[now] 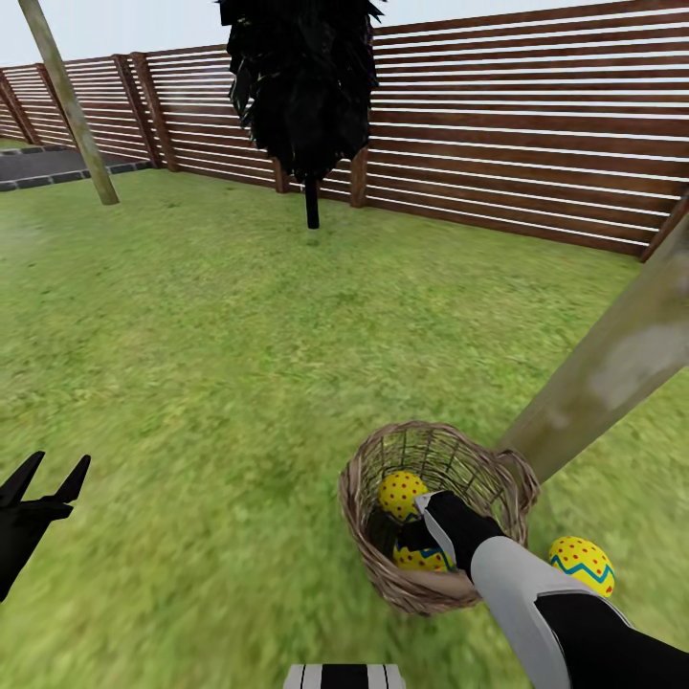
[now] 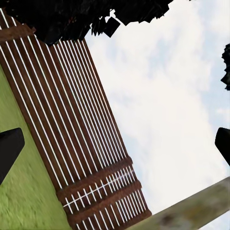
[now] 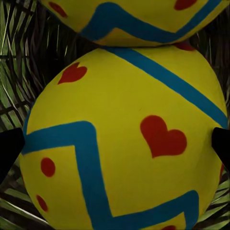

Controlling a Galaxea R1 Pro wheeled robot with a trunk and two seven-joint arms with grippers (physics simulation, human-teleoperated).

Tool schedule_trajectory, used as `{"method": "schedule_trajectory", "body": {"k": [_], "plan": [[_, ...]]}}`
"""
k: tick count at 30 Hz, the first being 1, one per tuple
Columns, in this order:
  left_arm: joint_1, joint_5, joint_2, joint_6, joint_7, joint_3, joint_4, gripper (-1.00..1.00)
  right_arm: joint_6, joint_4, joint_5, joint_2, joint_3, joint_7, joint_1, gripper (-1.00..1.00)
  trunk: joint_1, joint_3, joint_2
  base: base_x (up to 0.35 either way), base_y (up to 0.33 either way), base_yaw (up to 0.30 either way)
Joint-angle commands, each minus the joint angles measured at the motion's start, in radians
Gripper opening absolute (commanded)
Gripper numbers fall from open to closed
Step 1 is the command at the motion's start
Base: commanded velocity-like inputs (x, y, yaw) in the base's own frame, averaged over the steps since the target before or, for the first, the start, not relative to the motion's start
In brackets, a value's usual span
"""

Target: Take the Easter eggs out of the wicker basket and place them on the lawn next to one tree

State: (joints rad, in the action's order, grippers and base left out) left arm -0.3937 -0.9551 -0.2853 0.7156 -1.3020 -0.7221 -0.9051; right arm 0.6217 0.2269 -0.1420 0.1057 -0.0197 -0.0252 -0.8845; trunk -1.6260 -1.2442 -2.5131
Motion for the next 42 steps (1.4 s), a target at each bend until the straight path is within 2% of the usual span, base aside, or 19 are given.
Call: {"method": "schedule_trajectory", "body": {"k": [1, 12, 14, 22, 30, 42], "plan": [[-0.001, -0.002, 0.000, 0.010, -0.002, 0.000, 0.000, 1.00, 0.006, 0.002, -0.005, 0.000, -0.002, -0.002, 0.000, -1.00, 0.000, -0.001, 0.000, 0.000, 0.000, 0.000], [-0.001, -0.002, 0.000, 0.010, -0.002, 0.000, 0.001, 1.00, 0.001, -0.013, -0.005, 0.001, -0.002, -0.002, 0.002, -1.00, 0.001, 0.007, 0.000, 0.000, 0.000, 0.000], [-0.001, -0.002, 0.000, 0.010, -0.002, 0.000, 0.000, 1.00, 0.001, -0.014, -0.005, 0.001, -0.002, -0.001, 0.003, -1.00, 0.002, 0.015, 0.001, 0.000, 0.000, 0.000], [-0.001, -0.002, 0.000, 0.010, -0.002, -0.001, 0.001, 1.00, 0.001, -0.013, -0.006, 0.002, -0.003, -0.001, 0.007, -1.00, 0.002, 0.015, 0.001, 0.000, 0.000, 0.000], [-0.001, -0.002, 0.000, 0.010, -0.002, -0.002, 0.002, 1.00, -0.011, -0.011, -0.010, 0.000, -0.003, -0.002, 0.007, -1.00, 0.004, 0.034, 0.002, 0.000, 0.000, 0.000], [-0.001, -0.002, 0.000, 0.010, -0.002, -0.001, 0.001, 1.00, -0.011, -0.011, -0.010, 0.000, -0.002, -0.004, 0.007, -1.00, 0.005, 0.038, 0.002, 0.000, 0.000, 0.000]]}}
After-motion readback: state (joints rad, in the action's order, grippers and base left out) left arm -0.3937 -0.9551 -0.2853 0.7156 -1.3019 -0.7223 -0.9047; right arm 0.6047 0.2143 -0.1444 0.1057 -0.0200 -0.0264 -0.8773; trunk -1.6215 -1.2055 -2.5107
